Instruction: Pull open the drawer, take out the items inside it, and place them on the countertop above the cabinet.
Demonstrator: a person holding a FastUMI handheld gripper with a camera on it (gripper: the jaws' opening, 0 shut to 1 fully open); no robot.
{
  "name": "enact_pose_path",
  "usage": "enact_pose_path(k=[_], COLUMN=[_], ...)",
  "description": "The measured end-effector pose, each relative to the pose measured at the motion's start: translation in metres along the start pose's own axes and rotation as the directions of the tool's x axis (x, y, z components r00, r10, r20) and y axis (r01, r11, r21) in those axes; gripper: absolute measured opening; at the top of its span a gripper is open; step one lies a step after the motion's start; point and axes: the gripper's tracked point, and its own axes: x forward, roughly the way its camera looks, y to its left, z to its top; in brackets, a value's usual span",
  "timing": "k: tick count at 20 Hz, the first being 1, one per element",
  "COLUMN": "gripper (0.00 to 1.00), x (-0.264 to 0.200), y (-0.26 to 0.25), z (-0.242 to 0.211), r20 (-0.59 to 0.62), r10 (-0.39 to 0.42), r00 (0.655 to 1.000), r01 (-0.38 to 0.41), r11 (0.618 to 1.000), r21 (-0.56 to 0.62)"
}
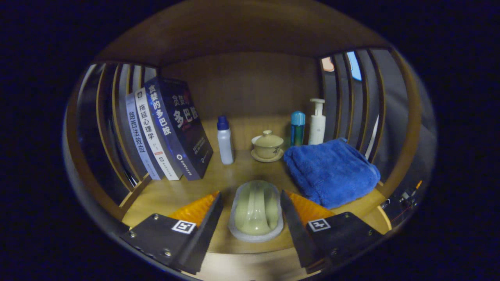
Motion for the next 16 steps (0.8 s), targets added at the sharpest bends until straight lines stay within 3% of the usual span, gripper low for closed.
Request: enact_pose_path(k=[5, 12, 16], gripper=[0.98, 0.98, 0.98], x=[-0.053, -0.137, -0.184], y=[0.003, -0.008, -0.030], z=[0.012, 0.017, 0.009], r20=[0.051, 0.107, 0.142], r10=[0.043, 0.114, 0.108], r00=[0.998, 0.988, 0.984], r01=[-0.044, -0.118, -0.113], r11=[0.999, 0.993, 0.993], r21=[0.019, 0.027, 0.028])
